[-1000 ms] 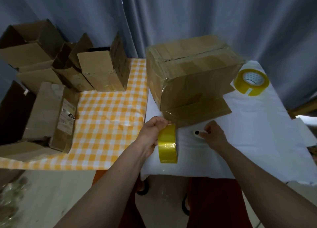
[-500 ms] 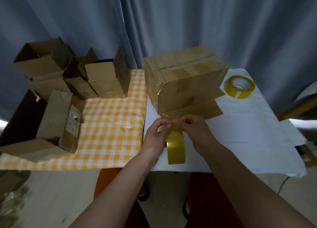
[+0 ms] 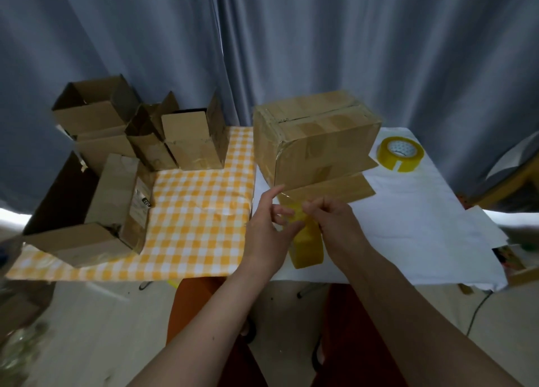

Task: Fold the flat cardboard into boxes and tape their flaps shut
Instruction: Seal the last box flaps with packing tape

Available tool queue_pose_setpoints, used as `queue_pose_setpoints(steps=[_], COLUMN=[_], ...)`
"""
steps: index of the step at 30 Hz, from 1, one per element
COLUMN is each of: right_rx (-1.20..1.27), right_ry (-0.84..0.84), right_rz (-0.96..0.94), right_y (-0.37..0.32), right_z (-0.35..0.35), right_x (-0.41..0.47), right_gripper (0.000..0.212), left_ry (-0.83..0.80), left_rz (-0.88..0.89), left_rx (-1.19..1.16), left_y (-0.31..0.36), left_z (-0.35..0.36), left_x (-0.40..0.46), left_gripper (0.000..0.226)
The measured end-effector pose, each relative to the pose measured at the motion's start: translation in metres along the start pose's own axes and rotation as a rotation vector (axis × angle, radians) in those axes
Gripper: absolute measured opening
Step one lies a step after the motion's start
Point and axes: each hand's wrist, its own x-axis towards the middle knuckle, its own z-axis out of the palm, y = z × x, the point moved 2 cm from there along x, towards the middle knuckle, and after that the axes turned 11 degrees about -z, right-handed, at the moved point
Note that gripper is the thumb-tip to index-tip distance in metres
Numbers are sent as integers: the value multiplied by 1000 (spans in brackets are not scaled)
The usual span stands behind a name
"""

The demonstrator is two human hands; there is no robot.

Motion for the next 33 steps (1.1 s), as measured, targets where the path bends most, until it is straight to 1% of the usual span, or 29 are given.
queue_pose_setpoints(steps=[3, 6, 9, 11, 16, 23, 27, 29, 31, 33], right_rx=[-15, 12, -8, -20, -33, -70, -82, -101, -128, -181], right_ry=[-33, -42, -47, -42, -37, -2, -11, -24, -32, -33], right_rz=[-16, -50, -58, -59, -46, 8, 23, 10, -3, -16], right_y=[-2, -4, -4, -5, -5, -2, -3, -4, -3, 0], right_z=[2, 2, 3, 3, 0, 1, 3, 4, 5, 4], right_x=[-5, -8, -9, -9, -8, -7, -5, -5, -3, -2], right_gripper=[18, 19, 21, 20, 15, 16, 18, 18, 19, 19], left_ry=[2, -37, -27, 3, 104, 184, 275, 327, 363, 360], left_rz=[10, 9, 56, 101, 209, 332, 421, 469, 487, 400], left_rx=[-4, -2, 49, 97, 234, 453, 583, 600, 577, 506], left_y=[-1, -1, 0, 1, 5, 11, 12, 13, 13, 10], left_z=[-5, -7, -6, -4, -1, 3, 3, 2, 3, 4], left_x=[0, -1, -3, -4, -9, -12, -10, -10, -10, -7], left_gripper=[70, 71, 60, 46, 31, 27, 16, 9, 9, 10])
